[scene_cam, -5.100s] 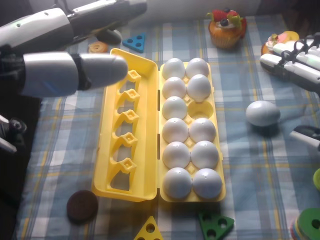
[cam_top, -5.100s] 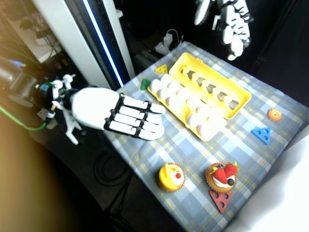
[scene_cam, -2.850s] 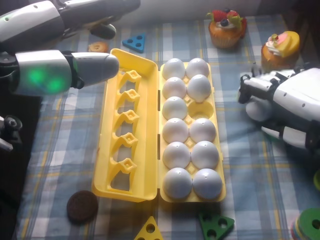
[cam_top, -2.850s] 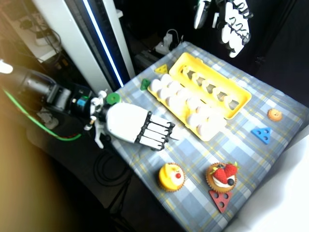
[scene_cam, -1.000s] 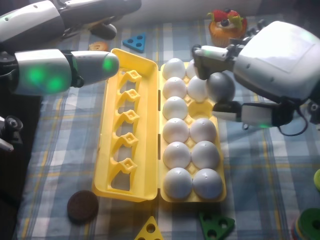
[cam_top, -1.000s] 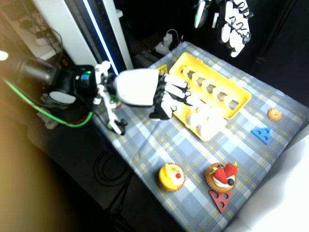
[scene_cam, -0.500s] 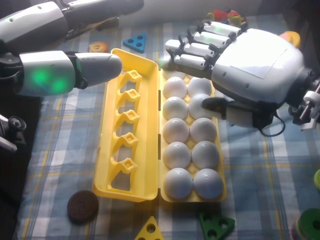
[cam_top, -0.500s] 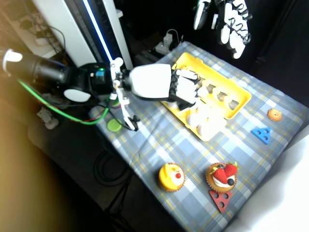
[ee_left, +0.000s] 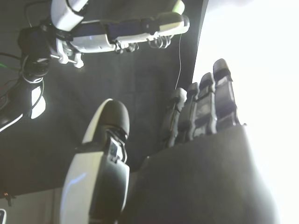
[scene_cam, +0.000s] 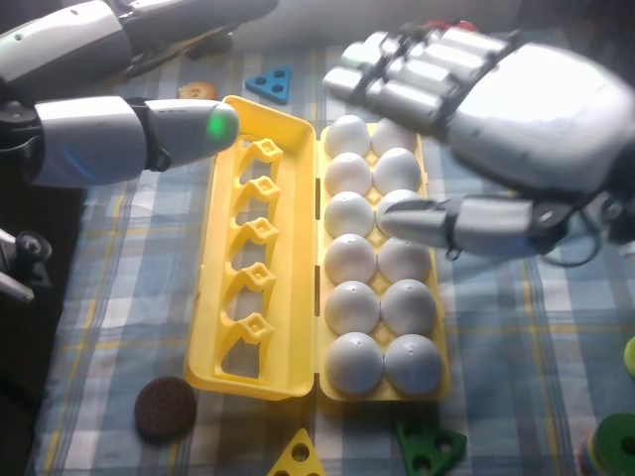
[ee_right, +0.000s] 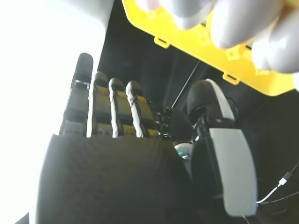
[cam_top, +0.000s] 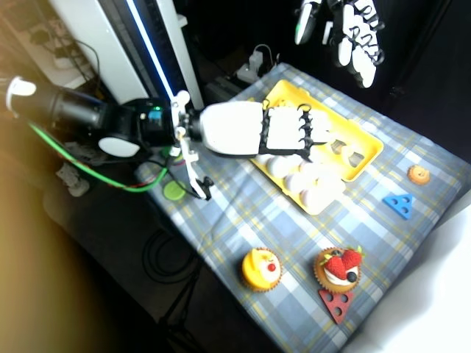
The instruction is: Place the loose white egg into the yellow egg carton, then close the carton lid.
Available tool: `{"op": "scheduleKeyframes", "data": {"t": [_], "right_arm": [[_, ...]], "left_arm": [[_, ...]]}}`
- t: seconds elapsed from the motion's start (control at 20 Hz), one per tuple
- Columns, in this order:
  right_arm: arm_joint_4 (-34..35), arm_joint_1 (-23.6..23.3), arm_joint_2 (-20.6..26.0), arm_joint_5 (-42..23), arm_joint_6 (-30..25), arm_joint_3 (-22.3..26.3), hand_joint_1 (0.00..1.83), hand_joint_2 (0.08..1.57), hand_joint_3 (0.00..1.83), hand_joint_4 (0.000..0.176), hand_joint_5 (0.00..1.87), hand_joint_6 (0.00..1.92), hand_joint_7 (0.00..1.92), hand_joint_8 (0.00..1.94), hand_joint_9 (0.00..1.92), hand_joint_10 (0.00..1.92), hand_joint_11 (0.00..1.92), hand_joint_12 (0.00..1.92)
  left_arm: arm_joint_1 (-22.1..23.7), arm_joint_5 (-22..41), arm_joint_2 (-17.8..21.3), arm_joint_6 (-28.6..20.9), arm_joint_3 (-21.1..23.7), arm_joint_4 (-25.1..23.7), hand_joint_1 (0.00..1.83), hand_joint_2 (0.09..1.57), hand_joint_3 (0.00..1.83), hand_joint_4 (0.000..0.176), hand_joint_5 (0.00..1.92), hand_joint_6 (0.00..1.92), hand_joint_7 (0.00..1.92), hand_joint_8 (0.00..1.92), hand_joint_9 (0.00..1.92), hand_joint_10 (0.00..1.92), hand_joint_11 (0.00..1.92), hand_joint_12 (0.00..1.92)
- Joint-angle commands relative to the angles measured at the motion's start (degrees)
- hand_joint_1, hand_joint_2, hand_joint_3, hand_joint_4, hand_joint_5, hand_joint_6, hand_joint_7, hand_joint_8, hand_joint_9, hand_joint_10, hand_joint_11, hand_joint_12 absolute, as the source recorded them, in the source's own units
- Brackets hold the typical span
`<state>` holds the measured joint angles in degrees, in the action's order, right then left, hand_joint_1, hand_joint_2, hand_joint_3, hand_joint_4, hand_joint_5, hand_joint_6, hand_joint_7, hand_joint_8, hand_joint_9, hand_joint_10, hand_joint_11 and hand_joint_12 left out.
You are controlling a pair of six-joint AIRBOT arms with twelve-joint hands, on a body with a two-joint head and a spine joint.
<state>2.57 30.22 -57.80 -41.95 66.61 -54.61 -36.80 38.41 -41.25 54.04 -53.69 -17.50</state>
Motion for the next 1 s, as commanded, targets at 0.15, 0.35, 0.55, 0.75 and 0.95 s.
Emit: {"op": "scheduleKeyframes", "data": {"t": [0.15, 0.35, 0.55, 0.75, 0.95], "right_arm": [[1.58, 3.67, 6.74, -13.5, 1.2, 3.71, 0.33, 1.24, 0.0, 0.175, 0.0, 0.0, 0.0, 0.0, 0.0, 0.0, 0.0, 0.02], [3.38, 7.25, 11.76, -15.96, 6.05, 7.74, 0.24, 1.23, 0.0, 0.173, 0.0, 0.0, 0.0, 0.0, 0.0, 0.0, 0.0, 0.0], [3.28, 10.88, 16.89, -16.81, 8.16, 11.05, 0.33, 1.25, 0.01, 0.127, 0.0, 0.0, 0.0, 0.0, 0.0, 0.0, 0.0, 0.0], [3.24, 13.42, 21.59, -18.57, 12.0, 14.42, 0.29, 1.26, 0.01, 0.043, 0.0, 0.0, 0.0, 0.0, 0.0, 0.0, 0.0, 0.0], [3.4, 14.15, 22.44, -18.68, 12.0, 14.66, 0.3, 1.29, 0.02, 0.053, 0.0, 0.0, 0.0, 0.0, 0.0, 0.0, 0.0, 0.0]], "left_arm": [[-4.09, 13.03, 0.33, -0.03, -0.08, 8.28, 0.41, 1.36, 0.0, 0.0, 0.06, 0.0, 0.18, 0.02, 0.23, 0.08, 0.0, 1.27], [-9.64, 18.78, 0.41, -5.14, -1.47, 13.3, 0.27, 1.38, 0.01, 0.0, 0.02, 0.01, 0.11, 0.0, 0.17, 0.06, 0.0, 1.33], [-15.98, 22.66, -0.4, -13.18, -3.9, 16.8, 0.0, 1.38, 0.0, 0.0, 0.0, 0.0, 0.09, 0.0, 0.11, 0.57, 0.0, 1.6], [-22.09, 24.31, -0.47, -16.6, -4.33, 20.09, 0.0, 1.36, 0.0, 0.0, 0.0, 0.0, 0.07, 0.0, 0.09, 0.4, 0.0, 1.47], [-28.84, 24.79, -1.63, -21.86, -5.35, 22.2, 0.0, 1.32, 0.0, 0.014, 0.0, 0.0, 0.0, 0.0, 0.2, 0.25, 0.0, 1.38]]}}
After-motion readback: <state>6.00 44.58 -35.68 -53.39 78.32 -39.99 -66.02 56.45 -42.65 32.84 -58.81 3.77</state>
